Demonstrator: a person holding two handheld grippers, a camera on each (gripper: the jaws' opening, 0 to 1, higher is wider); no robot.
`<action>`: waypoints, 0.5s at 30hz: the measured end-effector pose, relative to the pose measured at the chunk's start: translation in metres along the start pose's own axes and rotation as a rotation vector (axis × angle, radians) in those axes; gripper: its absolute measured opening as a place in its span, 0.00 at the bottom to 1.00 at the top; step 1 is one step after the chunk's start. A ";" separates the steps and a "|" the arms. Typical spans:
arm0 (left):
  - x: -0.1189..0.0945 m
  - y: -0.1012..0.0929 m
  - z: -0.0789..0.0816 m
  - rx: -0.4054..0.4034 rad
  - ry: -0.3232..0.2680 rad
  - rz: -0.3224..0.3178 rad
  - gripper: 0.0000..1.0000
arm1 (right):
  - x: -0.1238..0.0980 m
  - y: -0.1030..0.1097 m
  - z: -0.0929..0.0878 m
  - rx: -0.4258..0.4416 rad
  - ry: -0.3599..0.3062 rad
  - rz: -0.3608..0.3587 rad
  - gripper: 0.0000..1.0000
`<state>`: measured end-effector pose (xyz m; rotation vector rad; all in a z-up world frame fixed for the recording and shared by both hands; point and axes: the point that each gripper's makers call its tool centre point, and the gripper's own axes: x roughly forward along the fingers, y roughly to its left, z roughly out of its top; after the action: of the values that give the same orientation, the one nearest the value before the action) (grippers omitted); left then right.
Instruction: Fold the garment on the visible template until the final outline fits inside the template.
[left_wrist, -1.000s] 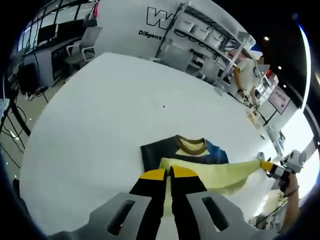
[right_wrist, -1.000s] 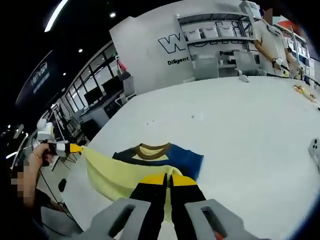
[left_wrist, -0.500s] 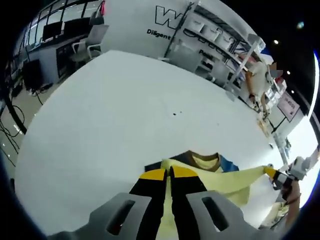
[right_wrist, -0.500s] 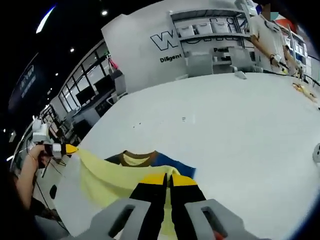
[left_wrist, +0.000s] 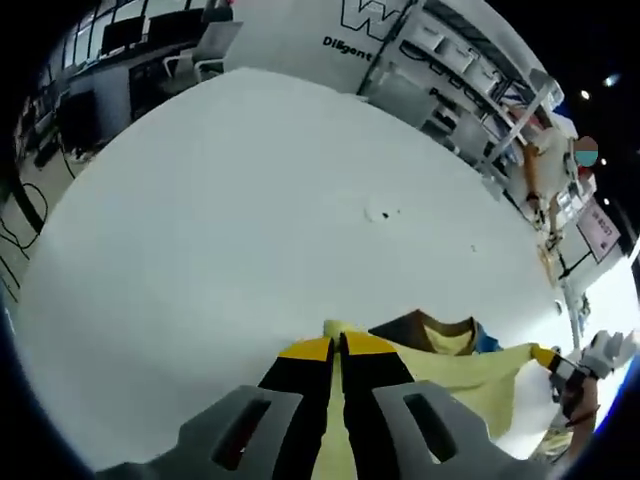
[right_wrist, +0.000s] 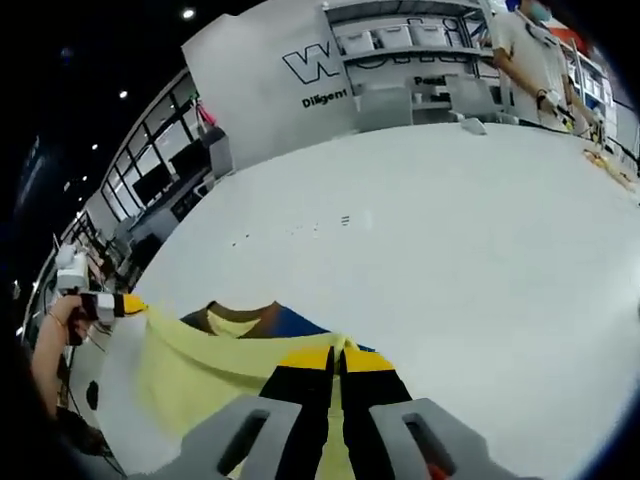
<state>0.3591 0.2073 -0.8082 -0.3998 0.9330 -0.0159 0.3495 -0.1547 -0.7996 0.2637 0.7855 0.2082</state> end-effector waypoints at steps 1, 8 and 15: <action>0.005 0.002 -0.001 -0.008 0.010 0.005 0.07 | 0.005 -0.002 -0.001 0.008 0.005 -0.002 0.00; 0.016 0.008 0.003 -0.105 -0.014 0.002 0.07 | 0.018 -0.007 0.007 0.120 -0.044 0.031 0.00; 0.019 0.002 0.021 -0.102 -0.077 -0.057 0.07 | 0.015 -0.004 0.035 0.145 -0.210 0.097 0.28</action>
<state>0.3864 0.2122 -0.8123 -0.5182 0.8486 -0.0044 0.3853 -0.1600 -0.7869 0.4542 0.5807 0.2108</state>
